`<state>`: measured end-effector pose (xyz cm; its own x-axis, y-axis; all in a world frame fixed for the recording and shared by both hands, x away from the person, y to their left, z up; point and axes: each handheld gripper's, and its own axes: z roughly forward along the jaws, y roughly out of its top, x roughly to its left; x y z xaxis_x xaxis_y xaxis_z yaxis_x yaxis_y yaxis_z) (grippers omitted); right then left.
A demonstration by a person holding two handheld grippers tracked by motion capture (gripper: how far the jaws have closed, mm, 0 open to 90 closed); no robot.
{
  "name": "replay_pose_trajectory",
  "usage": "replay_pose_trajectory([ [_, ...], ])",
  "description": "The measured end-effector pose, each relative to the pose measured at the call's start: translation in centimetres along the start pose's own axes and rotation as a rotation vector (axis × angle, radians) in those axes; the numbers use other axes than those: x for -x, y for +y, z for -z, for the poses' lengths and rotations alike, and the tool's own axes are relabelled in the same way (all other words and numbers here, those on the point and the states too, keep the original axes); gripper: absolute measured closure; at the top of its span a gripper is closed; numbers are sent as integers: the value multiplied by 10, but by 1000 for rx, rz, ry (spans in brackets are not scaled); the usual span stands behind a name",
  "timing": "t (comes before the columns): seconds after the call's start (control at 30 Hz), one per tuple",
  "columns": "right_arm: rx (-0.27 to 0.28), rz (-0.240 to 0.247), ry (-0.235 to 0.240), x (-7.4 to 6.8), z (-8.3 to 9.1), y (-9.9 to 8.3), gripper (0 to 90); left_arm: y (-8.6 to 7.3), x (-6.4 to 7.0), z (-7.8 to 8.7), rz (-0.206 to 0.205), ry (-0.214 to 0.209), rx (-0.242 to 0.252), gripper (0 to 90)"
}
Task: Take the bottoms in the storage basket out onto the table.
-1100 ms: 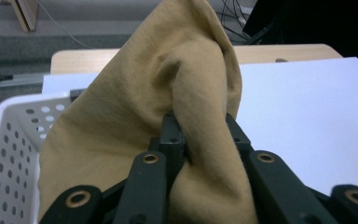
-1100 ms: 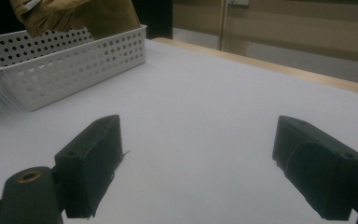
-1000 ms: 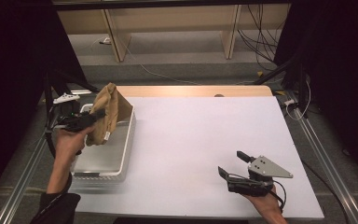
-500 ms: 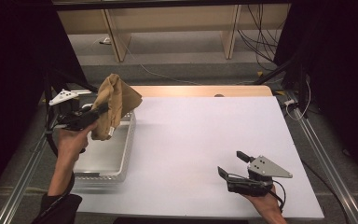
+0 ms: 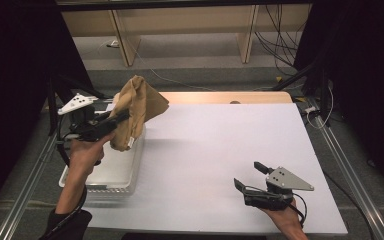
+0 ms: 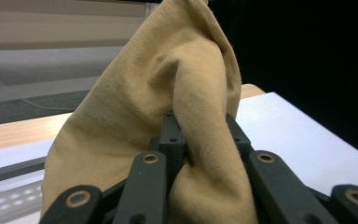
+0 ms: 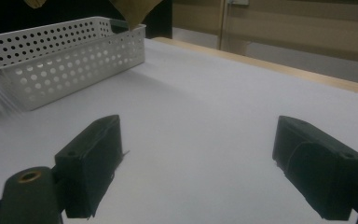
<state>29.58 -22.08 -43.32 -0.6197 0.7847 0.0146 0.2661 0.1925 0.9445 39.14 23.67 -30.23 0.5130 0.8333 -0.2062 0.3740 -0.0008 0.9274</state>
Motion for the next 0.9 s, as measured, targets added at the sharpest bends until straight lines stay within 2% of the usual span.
replay_pose_trajectory([
  [0.13, 1, 1, -1, 0, 0, 0, 166, -2, 12, -8, -10, -43, -18, 751],
  [0.37, 3, 4, -4, 0, 0, 0, 166, -7, 26, -20, -25, -83, -39, 751],
  [0.53, -1, 3, -6, 0, 1, 0, 166, -13, 46, -35, -57, -124, -69, 751],
  [0.6, 3, 4, -5, 0, 0, 0, 166, -14, 49, -37, -64, -131, -73, 751],
  [0.63, -1, 0, -5, 0, 0, 0, 166, -16, 56, -42, -72, -145, -82, 751],
  [0.67, -1, 0, -5, 0, 0, 0, 166, -16, 56, -42, -72, -145, -82, 751],
  [0.7, 1, 3, -5, 1, 0, 0, 166, -17, 62, -46, -84, -160, -89, 751],
  [0.9, 1, 0, -6, 1, 0, 0, 166, -22, 77, -57, -96, -192, -102, 751],
])
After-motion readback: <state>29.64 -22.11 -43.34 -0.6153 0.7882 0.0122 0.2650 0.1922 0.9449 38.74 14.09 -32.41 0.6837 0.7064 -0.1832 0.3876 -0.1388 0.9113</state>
